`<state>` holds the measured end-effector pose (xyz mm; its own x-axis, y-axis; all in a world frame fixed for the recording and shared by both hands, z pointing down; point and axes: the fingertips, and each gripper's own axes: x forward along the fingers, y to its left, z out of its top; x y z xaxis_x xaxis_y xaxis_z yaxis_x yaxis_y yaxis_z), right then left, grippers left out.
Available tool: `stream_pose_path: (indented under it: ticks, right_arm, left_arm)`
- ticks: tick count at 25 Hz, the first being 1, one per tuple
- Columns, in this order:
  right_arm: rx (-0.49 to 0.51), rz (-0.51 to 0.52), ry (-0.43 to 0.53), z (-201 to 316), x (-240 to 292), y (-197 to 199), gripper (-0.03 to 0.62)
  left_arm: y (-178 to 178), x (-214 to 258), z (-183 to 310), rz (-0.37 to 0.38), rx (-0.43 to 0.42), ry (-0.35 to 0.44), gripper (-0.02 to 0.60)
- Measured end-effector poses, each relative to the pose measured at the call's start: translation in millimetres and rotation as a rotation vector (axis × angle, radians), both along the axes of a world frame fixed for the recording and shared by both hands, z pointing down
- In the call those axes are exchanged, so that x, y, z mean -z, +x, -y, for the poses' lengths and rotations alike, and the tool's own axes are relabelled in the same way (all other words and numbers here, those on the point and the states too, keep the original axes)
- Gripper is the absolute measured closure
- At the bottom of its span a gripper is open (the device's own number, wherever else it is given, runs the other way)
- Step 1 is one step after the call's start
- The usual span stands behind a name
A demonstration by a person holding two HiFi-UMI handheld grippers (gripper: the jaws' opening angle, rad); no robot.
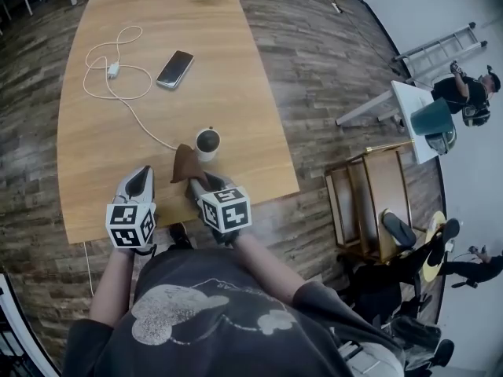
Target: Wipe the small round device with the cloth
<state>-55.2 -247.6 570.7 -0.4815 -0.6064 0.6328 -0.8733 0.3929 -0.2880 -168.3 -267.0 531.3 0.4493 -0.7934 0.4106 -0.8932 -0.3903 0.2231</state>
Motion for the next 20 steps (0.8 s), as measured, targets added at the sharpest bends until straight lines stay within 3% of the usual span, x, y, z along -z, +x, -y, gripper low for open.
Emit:
stream_pose_path:
  ticks: [11,20]
  right_arm:
    - [-0.006,0.042,0.100,-91.6,37.3,93.5,0.516]
    - [0.033,0.072,0.145,-191.6,41.7,166.4,0.516]
  left_arm:
    - [88.2,11.6,-97.2,0.010,-0.017,0.027,0.561]
    - [151.9,24.7,-208.9,0.023,0.027,0.064,0.561]
